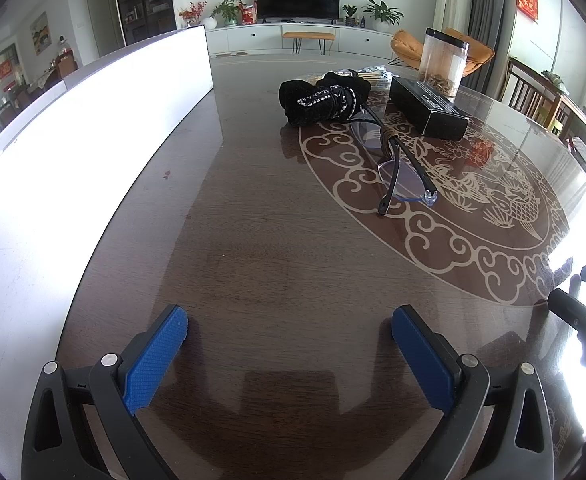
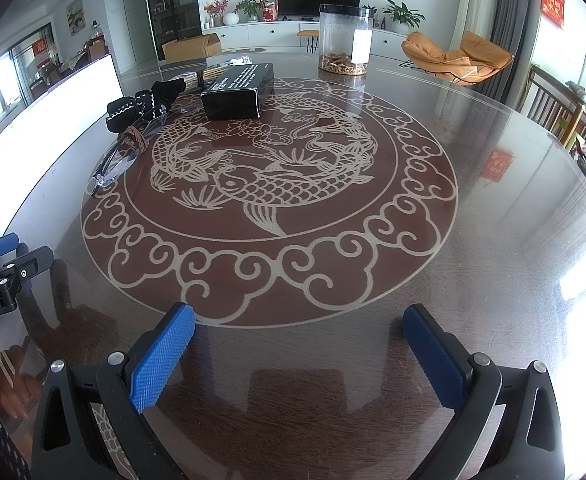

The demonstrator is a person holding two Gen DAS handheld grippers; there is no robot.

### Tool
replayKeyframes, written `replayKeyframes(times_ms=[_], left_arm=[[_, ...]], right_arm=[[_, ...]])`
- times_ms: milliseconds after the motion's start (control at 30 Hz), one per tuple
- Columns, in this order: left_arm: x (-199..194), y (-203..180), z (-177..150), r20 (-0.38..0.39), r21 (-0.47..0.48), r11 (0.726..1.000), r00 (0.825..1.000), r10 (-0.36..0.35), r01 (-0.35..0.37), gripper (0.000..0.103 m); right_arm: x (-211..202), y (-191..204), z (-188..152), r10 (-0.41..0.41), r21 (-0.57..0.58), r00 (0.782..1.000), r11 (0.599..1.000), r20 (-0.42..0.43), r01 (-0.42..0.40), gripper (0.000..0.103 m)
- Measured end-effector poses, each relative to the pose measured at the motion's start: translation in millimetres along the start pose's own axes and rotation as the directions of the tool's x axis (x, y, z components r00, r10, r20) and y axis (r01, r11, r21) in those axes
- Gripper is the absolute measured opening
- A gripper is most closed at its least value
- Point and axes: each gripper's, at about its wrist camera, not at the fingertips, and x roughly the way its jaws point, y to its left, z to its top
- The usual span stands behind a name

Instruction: Organize objects

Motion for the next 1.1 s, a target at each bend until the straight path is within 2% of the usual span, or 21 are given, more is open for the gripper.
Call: replayKeyframes(times_ms=[200,333,467,1000,1100], left_arm=[[0,0,0,-0.003,0.002,1.000,1.000,-0.005,0.005,0.103],[-4,6,-5,-0.012,0.042,0.999,0.999,-0.031,0.032,0.103],[-7,19,-10,-0.007,0.020,1.000,1.000,-0.023,0.023,0.103],[-6,18,-10,0.000,0.016,1.000,1.000,-0.015,0.015,0.103],[-7,18,-10,0.000,0.016,1.000,1.000,-0.015,0.015,0.103]], right_arm=[[-1,0,0,0.000,0.000,1.000,1.000,0.000,0.000,0.103],[-1,0,0,0.000,0.000,1.000,1.000,0.000,0.000,0.103],[0,0,0,0.000,0.000,1.000,1.000,0.000,0.000,0.103],[0,0,1,-0.001,0.000,1.000,1.000,-0.005,0.001,0.103],[1,10,10,0.038,-0.009,0.999,0.999,-0.014,-0.039,0.103]])
